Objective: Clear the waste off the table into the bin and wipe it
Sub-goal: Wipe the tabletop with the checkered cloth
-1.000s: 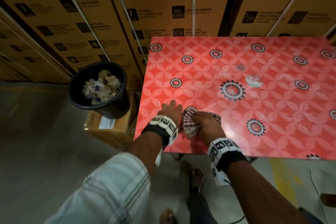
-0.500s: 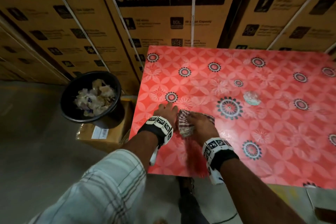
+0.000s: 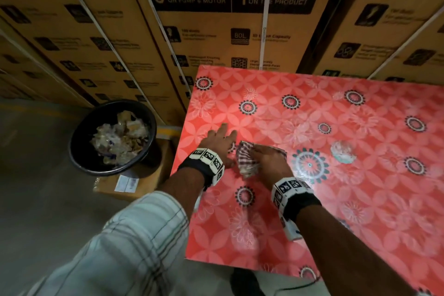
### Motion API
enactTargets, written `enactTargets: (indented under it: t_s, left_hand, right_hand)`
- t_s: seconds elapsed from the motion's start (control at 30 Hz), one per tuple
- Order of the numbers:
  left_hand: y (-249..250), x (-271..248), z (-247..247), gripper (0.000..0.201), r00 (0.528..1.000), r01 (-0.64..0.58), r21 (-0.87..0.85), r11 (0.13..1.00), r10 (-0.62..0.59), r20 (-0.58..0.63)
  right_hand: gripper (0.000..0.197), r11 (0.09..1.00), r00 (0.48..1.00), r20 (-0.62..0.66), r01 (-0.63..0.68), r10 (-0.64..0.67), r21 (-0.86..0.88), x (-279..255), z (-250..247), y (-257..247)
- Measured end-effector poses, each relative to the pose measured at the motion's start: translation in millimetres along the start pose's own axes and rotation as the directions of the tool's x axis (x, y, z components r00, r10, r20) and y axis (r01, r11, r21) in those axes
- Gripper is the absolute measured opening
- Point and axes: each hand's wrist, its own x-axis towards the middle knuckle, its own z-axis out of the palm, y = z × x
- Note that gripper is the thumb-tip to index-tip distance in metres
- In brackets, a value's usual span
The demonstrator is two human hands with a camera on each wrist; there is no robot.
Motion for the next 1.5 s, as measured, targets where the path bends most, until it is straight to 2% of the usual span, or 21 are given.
enactTargets:
  t_s: [0.1, 0.23, 0.33, 0.43, 0.5, 0.6, 0.83, 0.93, 1.0, 1.1, 1.2, 1.3, 1.5]
  left_hand:
    - [-2, 18, -8, 0.092, 0.999, 0.007, 0.009, 1.000, -0.007, 0.049]
    - [3, 28, -5, 0.096, 1.000, 0.007, 0.092, 0.996, -0.005, -0.019]
    - [11, 31, -10, 0.082, 0.999, 0.031, 0.073, 0.997, -0.028, -0.043]
    - [8, 49, -26, 0.065, 0.997, 0.070, -0.077, 0.995, -0.073, -0.038]
    - [4, 65, -36, 0.074, 0.996, 0.075, -0.121, 0.990, -0.080, -0.041]
    - [1, 88, -38, 0.089, 0.998, 0.043, -0.085, 0.995, -0.046, -0.036]
    - [-4, 105, -38, 0.090, 0.996, 0.068, -0.027, 0.997, -0.070, -0.059]
    - [3, 117, -52, 0.093, 0.990, 0.096, -0.081, 0.992, -0.103, -0.093]
    - [7, 127, -60, 0.098, 0.984, 0.117, -0.127, 0.985, -0.132, -0.115]
    - [9, 146, -65, 0.099, 0.984, 0.122, -0.120, 0.985, -0.135, -0.115]
    - [1, 161, -63, 0.096, 0.988, 0.118, -0.096, 0.988, -0.127, -0.093]
    - [-1, 163, -64, 0.086, 0.991, 0.079, -0.080, 0.994, -0.087, -0.105]
    - [5, 181, -87, 0.072, 0.990, 0.089, -0.178, 0.980, -0.106, -0.089]
  right_hand:
    - [0.054, 0.999, 1.000, -0.018, 0.019, -0.019, -0.034, 32, -5, 11]
    - [0.058, 0.993, 0.991, -0.071, -0.118, 0.116, -0.015, 90, -23, 22]
    - [0.065, 0.987, 0.992, -0.035, -0.122, 0.119, -0.106, 101, -30, 19]
    - [0.061, 0.992, 0.998, -0.028, -0.058, 0.056, -0.113, 85, -25, 21]
    - [0.059, 0.996, 1.000, -0.005, -0.027, 0.027, -0.080, 81, -18, 28]
    - [0.056, 0.997, 0.999, -0.035, -0.027, 0.025, -0.067, 103, -22, 39]
    - [0.064, 0.986, 0.997, 0.062, -0.033, 0.044, -0.166, 186, -56, 63]
    - [0.065, 0.983, 0.999, 0.040, -0.029, 0.037, -0.180, 180, -51, 63]
    - [0.065, 0.990, 1.000, -0.011, -0.019, 0.018, -0.138, 167, -42, 64]
    - [0.063, 0.997, 1.000, -0.017, 0.016, -0.017, -0.071, 171, -44, 70]
    - [0.060, 0.996, 0.998, -0.038, 0.044, -0.047, -0.075, 205, -57, 83]
    - [0.068, 0.993, 0.999, -0.026, -0.023, 0.021, -0.113, 235, -68, 92]
    - [0.061, 0.995, 0.998, -0.070, -0.016, 0.010, -0.094, 239, -65, 97]
